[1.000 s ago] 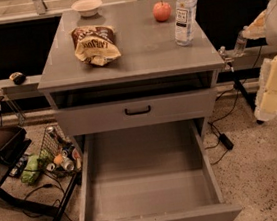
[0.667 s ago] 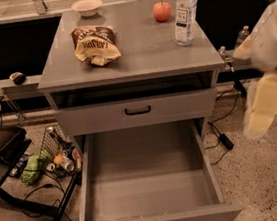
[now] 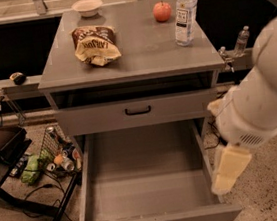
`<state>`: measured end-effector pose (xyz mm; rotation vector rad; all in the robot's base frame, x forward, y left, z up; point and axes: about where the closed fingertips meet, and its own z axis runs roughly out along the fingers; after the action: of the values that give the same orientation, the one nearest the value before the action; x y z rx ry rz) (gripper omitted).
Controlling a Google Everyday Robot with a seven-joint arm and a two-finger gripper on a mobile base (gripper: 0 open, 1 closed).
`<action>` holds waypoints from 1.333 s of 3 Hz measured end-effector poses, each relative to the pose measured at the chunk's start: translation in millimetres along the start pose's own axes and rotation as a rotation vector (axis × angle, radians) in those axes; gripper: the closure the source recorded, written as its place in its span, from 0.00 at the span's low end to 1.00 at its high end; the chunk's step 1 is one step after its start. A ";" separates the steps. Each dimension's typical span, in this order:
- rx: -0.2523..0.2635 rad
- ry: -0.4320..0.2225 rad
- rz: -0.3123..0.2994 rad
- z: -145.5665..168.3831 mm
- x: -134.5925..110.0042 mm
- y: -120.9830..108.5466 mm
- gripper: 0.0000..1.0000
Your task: Close middle drawer
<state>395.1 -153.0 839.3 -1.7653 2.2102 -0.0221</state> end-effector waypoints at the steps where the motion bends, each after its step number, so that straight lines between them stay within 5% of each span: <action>1: -0.041 0.022 -0.002 68.5 6.2 36.9 0.00; 2: -0.087 0.052 -0.002 89.9 21.9 61.9 0.00; 4: -0.110 0.053 0.006 104.0 26.9 65.9 0.00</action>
Offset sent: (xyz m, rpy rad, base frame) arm -0.0136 0.0136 -0.0584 -0.0082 0.0281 0.0055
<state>353.4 -144.0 720.8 -1.8349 2.2949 0.0559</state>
